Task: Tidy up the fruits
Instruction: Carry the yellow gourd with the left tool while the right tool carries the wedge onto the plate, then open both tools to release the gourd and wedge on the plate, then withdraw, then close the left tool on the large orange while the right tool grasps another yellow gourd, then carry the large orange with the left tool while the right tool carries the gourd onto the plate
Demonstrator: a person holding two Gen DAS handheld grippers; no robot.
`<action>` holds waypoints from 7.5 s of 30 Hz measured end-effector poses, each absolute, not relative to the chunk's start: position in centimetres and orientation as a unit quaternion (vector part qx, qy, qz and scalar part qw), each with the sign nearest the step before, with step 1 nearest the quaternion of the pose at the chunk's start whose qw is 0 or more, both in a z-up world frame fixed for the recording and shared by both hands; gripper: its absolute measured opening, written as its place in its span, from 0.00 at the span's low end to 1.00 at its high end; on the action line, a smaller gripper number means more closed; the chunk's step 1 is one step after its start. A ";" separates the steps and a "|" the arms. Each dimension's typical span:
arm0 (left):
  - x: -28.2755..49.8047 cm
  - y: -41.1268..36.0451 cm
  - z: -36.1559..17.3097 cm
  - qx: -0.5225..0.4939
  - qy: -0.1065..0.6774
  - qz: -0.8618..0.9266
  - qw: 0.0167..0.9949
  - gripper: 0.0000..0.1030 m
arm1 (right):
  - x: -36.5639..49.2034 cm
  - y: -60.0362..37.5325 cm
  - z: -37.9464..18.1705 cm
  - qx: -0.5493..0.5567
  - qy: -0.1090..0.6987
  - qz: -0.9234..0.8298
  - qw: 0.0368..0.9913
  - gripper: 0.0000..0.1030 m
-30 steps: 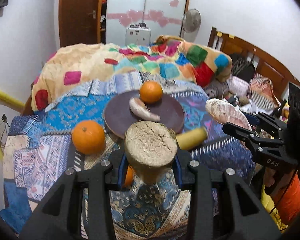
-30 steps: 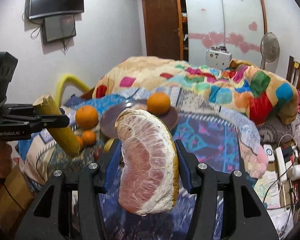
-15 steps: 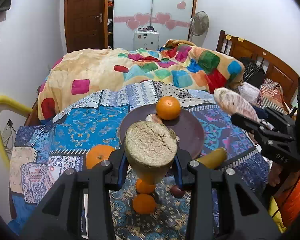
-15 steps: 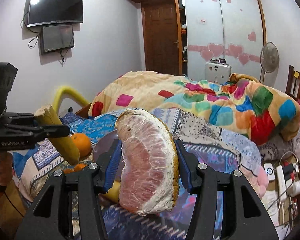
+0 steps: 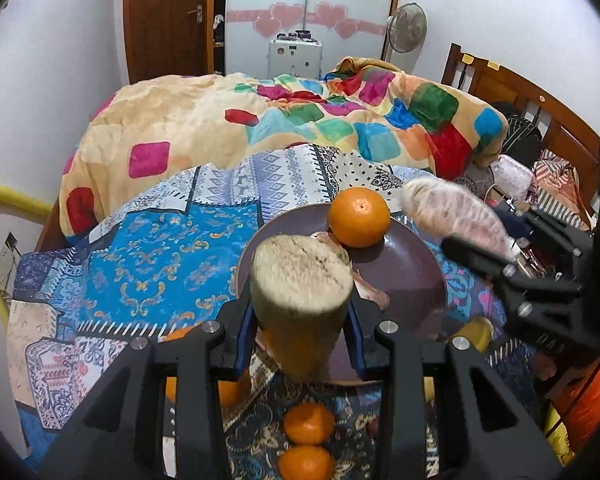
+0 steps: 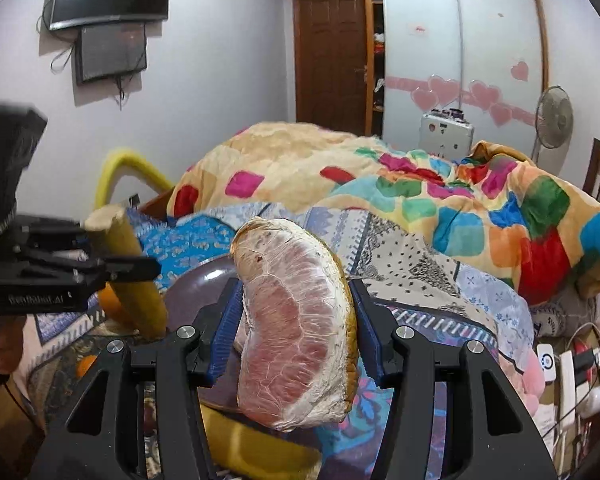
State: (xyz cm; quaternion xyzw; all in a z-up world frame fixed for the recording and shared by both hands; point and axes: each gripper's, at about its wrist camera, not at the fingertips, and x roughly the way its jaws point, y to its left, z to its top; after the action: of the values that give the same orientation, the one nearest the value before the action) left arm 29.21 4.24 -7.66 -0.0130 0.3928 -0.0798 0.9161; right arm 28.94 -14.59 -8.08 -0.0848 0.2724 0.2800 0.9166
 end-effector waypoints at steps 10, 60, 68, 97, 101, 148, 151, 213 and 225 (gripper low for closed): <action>34.0 4.2 -9.3 -0.011 0.428 -0.073 0.901 0.37 | 31.5 -12.0 -9.6 -0.143 0.311 0.290 0.894 0.48; 27.4 10.6 -14.0 -0.013 0.446 -0.020 0.895 0.84 | 25.9 -17.3 -12.7 -0.128 0.359 0.330 0.864 0.67; 27.6 10.4 -14.0 -0.022 0.449 -0.032 0.893 0.67 | 25.6 -16.7 -13.2 -0.142 0.371 0.354 0.847 0.67; 16.2 10.5 -13.1 -0.047 0.453 -0.040 0.889 0.66 | 19.8 -18.9 -11.4 -0.164 0.367 0.340 0.850 0.23; 16.1 10.6 -13.2 -0.049 0.450 -0.043 0.891 0.66 | 20.8 -17.0 -11.0 -0.184 0.340 0.349 0.854 0.63; 17.1 9.9 -13.6 -0.021 0.419 -0.044 0.907 0.67 | 22.7 -14.8 -13.7 -0.145 0.414 0.355 0.826 0.34; 17.0 9.9 -13.5 -0.018 0.420 -0.043 0.906 0.67 | 22.7 -15.9 -12.5 -0.117 0.396 0.348 0.841 0.34; 27.9 2.2 -11.1 -0.007 0.412 -0.134 0.901 0.66 | 30.3 -13.9 -9.6 -0.077 0.337 0.316 0.884 0.35; 29.6 0.7 -11.7 -0.003 0.428 -0.117 0.896 0.66 | 28.7 -16.0 -8.9 -0.078 0.326 0.311 0.889 0.35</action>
State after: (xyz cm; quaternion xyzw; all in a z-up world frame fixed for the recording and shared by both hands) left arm 29.60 0.67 -11.73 -0.0026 0.4280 -0.1171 0.8962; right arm 28.73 -15.95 -8.90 -0.0776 0.3260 0.3110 0.8894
